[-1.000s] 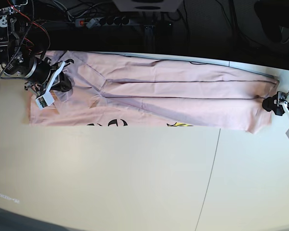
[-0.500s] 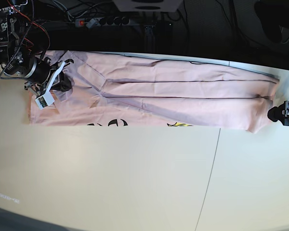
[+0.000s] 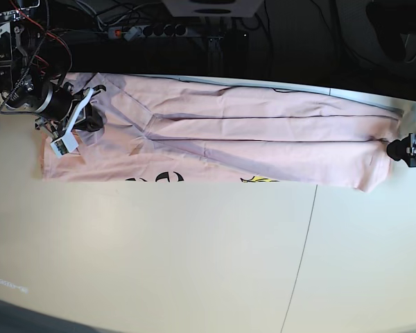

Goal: Fold the T-shirt properly
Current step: 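Hold the strip ends with both grippers and pull it taut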

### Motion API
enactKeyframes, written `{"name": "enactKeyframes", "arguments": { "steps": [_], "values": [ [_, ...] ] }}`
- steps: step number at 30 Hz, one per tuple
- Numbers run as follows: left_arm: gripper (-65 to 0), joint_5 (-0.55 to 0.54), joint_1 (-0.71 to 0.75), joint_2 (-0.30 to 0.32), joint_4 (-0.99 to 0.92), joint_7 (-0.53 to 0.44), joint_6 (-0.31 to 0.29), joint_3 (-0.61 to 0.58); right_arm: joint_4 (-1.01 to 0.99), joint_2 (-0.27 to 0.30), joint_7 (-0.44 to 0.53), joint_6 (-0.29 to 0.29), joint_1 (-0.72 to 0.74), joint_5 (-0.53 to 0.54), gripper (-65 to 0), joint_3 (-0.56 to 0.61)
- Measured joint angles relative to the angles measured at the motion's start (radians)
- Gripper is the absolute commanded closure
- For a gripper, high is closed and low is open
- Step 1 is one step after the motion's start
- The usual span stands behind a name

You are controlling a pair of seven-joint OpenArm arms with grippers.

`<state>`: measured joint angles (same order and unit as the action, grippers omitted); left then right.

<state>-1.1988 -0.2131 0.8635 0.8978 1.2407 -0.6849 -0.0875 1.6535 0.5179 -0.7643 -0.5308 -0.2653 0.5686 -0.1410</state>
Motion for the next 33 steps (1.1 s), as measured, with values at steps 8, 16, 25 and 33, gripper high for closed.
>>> {"name": "enactKeyframes", "arguments": {
  "steps": [8,16,25,33],
  "values": [
    [-47.2,-0.007,-0.002,-0.023,-0.011,0.000,0.000,0.005,0.000,0.000,0.000,0.000,0.000,0.004,0.0,0.000],
    [-47.2,-0.058,-0.004,-0.063,-0.010,0.023,0.002,0.009,0.000,0.000,-0.003,0.000,0.000,0.007,0.0,0.000],
    [-47.1,-0.074,0.016,-0.071,-0.014,0.008,0.002,0.015,0.000,0.000,-0.005,0.000,0.000,0.007,0.0,0.000],
    [-29.5,-0.117,0.057,-0.072,-0.012,-0.011,-0.002,0.018,0.000,0.000,-0.007,0.000,0.000,0.008,0.0,0.000]
  ]
}}
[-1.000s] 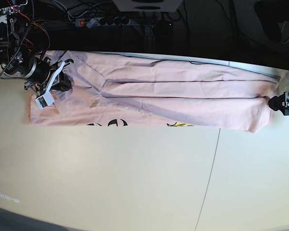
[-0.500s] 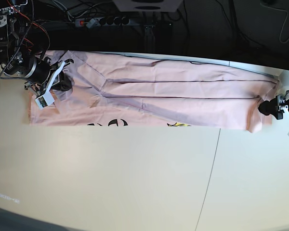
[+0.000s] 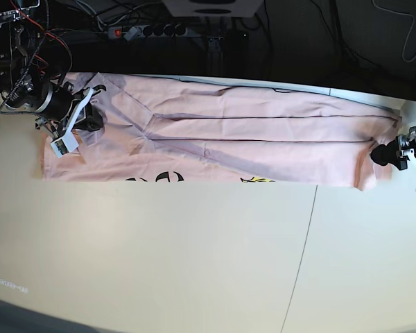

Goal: Fold the T-shirt properly
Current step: 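Hold the strip ends with both grippers and pull it taut, then lift the hem end with the left gripper and fold it toward the right gripper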

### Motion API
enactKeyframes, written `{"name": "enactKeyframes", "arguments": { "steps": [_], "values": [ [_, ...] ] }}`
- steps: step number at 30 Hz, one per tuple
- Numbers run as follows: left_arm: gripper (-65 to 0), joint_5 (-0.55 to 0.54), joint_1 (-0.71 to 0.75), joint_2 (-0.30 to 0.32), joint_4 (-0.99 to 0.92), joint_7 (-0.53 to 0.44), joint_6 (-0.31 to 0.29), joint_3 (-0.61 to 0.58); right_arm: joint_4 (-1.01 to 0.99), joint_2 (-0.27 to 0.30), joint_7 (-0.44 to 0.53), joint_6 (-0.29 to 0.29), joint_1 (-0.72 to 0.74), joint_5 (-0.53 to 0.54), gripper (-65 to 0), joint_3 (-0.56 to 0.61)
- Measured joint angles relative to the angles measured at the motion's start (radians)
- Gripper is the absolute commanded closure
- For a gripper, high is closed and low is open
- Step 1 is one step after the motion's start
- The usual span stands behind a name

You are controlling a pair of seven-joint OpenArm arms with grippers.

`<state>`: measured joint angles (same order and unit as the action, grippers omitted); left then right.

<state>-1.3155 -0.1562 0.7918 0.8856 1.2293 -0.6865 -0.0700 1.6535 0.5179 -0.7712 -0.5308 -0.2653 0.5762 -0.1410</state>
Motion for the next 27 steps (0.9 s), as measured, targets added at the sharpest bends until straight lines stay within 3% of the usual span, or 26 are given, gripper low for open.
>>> {"name": "enactKeyframes", "arguments": {
  "steps": [2,5,12,20,27],
  "values": [
    [-14.4,-0.006,0.016,-0.006,0.000,-0.001,0.000,-0.001,0.000,0.000,0.000,0.000,0.000,0.000,0.0,0.000],
    [0.0,-0.005,0.026,-0.008,-0.001,-0.015,0.000,-0.002,0.000,0.000,0.000,0.000,0.000,0.000,0.0,0.000],
    [0.0,0.056,0.025,-0.008,0.000,-0.064,-0.018,-0.002,0.000,0.000,0.000,0.000,0.000,0.003,0.0,0.000],
    [0.0,0.067,0.008,-0.008,0.000,-0.056,-0.019,-0.004,0.000,0.000,-0.003,0.000,0.008,0.100,0.0,0.000],
    [0.0,0.152,-0.053,-0.020,-0.006,-0.030,-0.019,0.023,0.000,0.000,-0.008,0.000,0.079,0.111,0.0,0.000]
  ]
}}
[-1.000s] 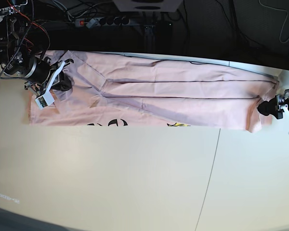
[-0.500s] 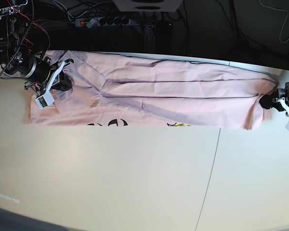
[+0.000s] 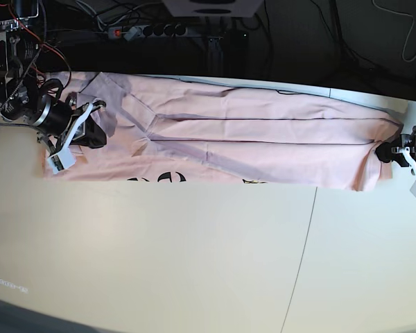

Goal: Fold the T-shirt properly
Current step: 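Lift the hem end with the left gripper and fold it toward the right gripper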

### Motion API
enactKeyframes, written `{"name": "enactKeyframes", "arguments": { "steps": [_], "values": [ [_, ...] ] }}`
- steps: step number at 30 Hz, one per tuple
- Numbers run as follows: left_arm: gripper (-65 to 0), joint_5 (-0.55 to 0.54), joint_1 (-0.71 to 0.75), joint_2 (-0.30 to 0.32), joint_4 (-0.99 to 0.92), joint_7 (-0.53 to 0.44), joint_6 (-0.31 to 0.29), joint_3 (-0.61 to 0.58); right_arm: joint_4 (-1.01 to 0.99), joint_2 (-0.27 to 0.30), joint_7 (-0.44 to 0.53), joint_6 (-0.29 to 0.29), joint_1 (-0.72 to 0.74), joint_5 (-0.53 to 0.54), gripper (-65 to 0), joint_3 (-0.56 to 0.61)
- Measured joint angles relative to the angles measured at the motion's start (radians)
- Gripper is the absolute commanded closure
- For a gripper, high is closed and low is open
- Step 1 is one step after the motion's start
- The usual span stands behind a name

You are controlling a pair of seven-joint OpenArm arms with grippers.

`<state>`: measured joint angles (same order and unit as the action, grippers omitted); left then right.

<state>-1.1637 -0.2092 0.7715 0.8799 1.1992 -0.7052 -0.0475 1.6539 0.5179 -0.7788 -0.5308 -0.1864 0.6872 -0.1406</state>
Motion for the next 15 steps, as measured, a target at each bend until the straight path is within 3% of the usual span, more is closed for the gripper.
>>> {"name": "enactKeyframes", "arguments": {
  "steps": [9,15],
  "values": [
    [0.0,0.118,-0.091,0.071,-0.007,-0.029,0.001,0.068,0.001,0.000,0.000,0.000,0.051,0.015,0.0,0.000],
    [0.0,0.190,-0.120,0.074,-0.007,-0.025,0.001,0.068,0.001,0.000,-0.001,0.000,0.051,0.013,0.0,0.000]
  ]
}}
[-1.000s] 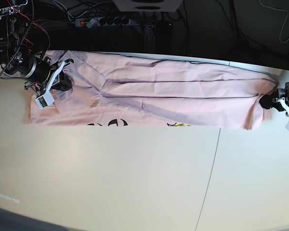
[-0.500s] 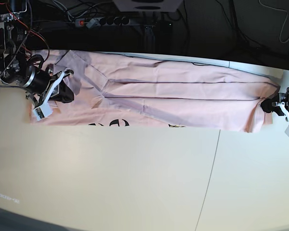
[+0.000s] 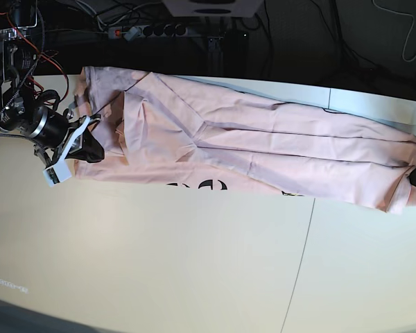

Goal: Fold the T-shirt properly
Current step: 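Lift the hem end with the left gripper and fold it toward the right gripper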

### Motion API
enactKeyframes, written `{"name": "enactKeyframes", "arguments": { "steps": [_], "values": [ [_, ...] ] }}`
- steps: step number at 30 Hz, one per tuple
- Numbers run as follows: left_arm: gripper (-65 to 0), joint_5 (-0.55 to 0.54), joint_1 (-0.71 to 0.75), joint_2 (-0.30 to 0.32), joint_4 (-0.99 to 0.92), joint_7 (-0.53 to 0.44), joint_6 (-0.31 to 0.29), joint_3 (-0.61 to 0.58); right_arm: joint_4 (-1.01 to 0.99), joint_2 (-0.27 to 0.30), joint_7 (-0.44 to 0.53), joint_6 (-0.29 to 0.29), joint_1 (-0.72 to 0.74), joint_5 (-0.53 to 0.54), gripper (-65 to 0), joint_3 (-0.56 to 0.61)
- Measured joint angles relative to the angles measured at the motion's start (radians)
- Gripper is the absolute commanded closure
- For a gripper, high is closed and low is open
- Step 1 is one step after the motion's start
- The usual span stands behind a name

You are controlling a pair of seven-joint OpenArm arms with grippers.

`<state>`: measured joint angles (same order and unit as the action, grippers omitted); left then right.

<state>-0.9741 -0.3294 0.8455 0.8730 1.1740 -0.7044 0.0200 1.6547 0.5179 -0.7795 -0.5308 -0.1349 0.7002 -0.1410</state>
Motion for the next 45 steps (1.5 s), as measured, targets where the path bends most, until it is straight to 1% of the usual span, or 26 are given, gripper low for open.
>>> {"name": "enactKeyframes", "arguments": {
  "steps": [1,2,5,7,9,13,17,19,23,24,26,27,30,32,37,40,43,45],
  "values": [
    [0.0,-0.003,0.000,0.002,0.000,0.024,0.000,0.000,0.000,0.000,0.000,0.000,0.000,0.000,0.0,0.000],
    [0.0,-0.036,0.000,0.005,0.000,0.054,0.000,0.000,0.000,0.000,0.000,0.000,0.000,0.000,0.0,0.000],
    [0.0,-0.247,0.000,0.008,0.000,0.163,0.000,0.000,0.000,0.000,0.000,0.000,0.000,-0.001,0.0,0.000],
    [0.0,-0.349,0.000,0.005,0.017,0.234,0.000,0.000,0.000,0.000,0.000,0.000,0.000,-0.015,0.0,0.000],
    [0.0,-0.415,0.002,0.004,0.042,0.238,0.000,-0.001,0.000,0.000,0.000,0.000,0.002,-0.018,0.0,0.000],
    [0.0,-0.487,0.023,0.005,0.135,0.232,0.000,-0.001,0.000,0.000,0.000,0.000,0.016,-0.018,0.0,0.000],
    [0.0,-0.483,0.115,0.002,0.313,0.230,-0.001,-0.003,0.000,-0.001,0.000,0.000,0.017,-0.020,0.0,0.000],
    [0.0,-0.479,0.175,-0.014,0.420,0.232,0.001,-0.003,0.000,0.000,-0.002,0.000,0.015,-0.021,0.0,0.000],
    [0.0,-0.480,0.273,-0.095,0.633,0.238,0.004,-0.006,0.001,0.000,0.000,0.000,0.016,-0.022,0.0,-0.001],
    [0.0,-0.446,0.288,-0.119,0.683,0.232,0.005,-0.007,0.001,0.000,0.000,0.000,0.016,-0.028,0.0,-0.001],
    [0.0,-0.323,0.301,-0.163,0.756,0.195,0.005,-0.007,0.001,0.000,0.000,0.000,0.016,-0.042,0.0,-0.001],
    [0.0,-0.300,0.302,-0.184,0.779,0.186,0.006,-0.006,0.001,0.000,-0.002,0.000,0.016,-0.048,0.0,-0.001],
    [0.0,-0.290,0.299,-0.241,0.815,0.175,0.006,-0.005,0.001,0.000,-0.001,0.000,0.016,-0.050,0.0,-0.001],
    [0.0,-0.263,0.299,-0.271,0.816,0.175,0.006,-0.006,0.001,0.000,0.000,0.000,0.016,-0.050,0.0,-0.001],
    [0.0,-0.251,0.301,-0.351,0.815,0.161,0.007,-0.018,0.001,0.000,0.000,0.000,0.016,-0.050,0.0,-0.001],
    [0.0,-0.178,0.299,-0.399,0.815,0.137,0.007,-0.069,0.001,0.000,-0.001,0.000,0.016,-0.050,0.0,-0.001],
    [0.0,-0.129,0.299,-0.451,0.815,0.115,0.006,-0.125,0.001,0.000,-0.003,0.000,0.016,-0.050,0.0,-0.001],
    [0.0,-0.095,0.299,-0.475,0.815,0.109,0.006,-0.147,0.001,0.000,-0.003,0.000,0.016,-0.050,0.0,-0.001]
  ]
}}
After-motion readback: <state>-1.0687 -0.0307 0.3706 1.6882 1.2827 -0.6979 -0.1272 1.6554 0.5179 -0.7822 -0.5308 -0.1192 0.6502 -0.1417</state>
